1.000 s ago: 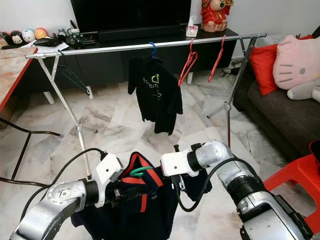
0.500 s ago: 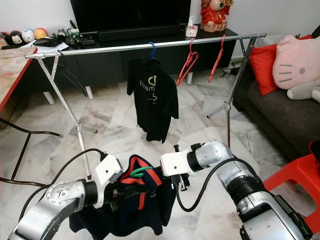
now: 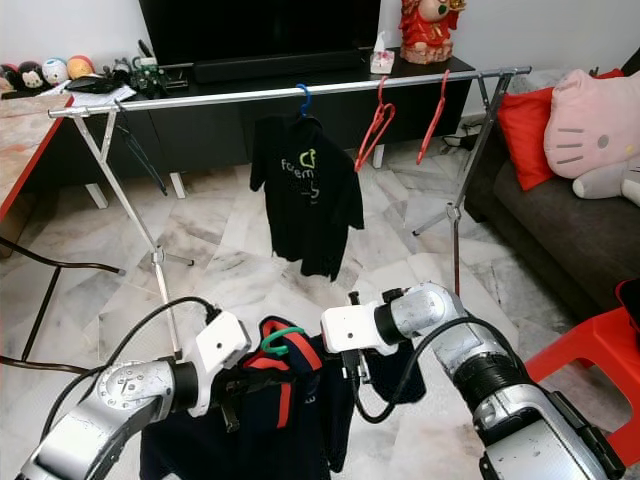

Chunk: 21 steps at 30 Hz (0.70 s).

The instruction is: Hang hanger

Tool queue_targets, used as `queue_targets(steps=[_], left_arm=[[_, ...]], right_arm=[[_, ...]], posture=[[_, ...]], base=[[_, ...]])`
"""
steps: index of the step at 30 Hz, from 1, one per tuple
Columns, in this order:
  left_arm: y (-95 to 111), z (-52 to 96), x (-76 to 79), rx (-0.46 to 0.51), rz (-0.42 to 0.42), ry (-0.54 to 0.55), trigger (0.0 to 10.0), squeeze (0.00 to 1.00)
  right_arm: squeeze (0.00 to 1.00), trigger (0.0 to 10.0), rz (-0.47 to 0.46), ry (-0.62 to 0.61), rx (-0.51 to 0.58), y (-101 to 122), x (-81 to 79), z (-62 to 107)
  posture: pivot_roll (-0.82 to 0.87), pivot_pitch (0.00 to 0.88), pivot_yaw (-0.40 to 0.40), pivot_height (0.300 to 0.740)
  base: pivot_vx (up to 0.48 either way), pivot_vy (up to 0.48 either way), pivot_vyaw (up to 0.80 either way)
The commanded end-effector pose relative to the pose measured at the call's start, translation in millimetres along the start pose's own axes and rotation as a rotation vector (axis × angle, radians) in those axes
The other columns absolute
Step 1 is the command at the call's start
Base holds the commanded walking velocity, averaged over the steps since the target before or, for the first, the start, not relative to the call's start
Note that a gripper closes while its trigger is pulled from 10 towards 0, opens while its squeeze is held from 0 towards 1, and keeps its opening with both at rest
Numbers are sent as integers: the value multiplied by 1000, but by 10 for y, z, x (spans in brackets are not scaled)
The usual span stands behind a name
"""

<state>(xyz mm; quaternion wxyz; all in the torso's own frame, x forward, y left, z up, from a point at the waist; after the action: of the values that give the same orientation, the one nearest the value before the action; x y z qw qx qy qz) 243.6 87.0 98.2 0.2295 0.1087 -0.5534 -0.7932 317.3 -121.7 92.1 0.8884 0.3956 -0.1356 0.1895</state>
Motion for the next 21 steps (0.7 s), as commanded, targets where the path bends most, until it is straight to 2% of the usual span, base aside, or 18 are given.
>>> queue_targets(steps=[1, 12, 21], left_arm=[[-14, -10, 0, -10, -6, 1, 0, 0], [-38, -9, -21, -19, -18, 24, 0, 0], [-148, 13, -201, -108, -130, 141, 0, 0]], right_arm=[[1000, 10000, 28, -28, 51, 123, 94, 9], [1000, 10000, 24, -28, 46, 115, 92, 15], [1000, 10000, 11, 12, 24, 78, 85, 87]], posture=[[-127, 0, 18, 740], [-127, 0, 18, 740], [-128, 0, 18, 740]], base=[[0, 0, 0], [0, 0, 0], [0, 0, 0]])
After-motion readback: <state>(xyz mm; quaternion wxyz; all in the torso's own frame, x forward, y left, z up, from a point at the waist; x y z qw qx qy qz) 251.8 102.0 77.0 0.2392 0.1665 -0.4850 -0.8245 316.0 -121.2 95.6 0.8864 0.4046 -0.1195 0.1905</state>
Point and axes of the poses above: a point about 5 cm out from each wrist's last joint towards the gripper, its own z axis pointing back from the gripper into the wrist, its own y axis along the axis of the wrist's last joint, x = y × z, the point moved 2 cm from there along -z, pointing out of the wrist towards the gripper, and after that the axes turned 6 degrees about z, right-handed, at the moved point
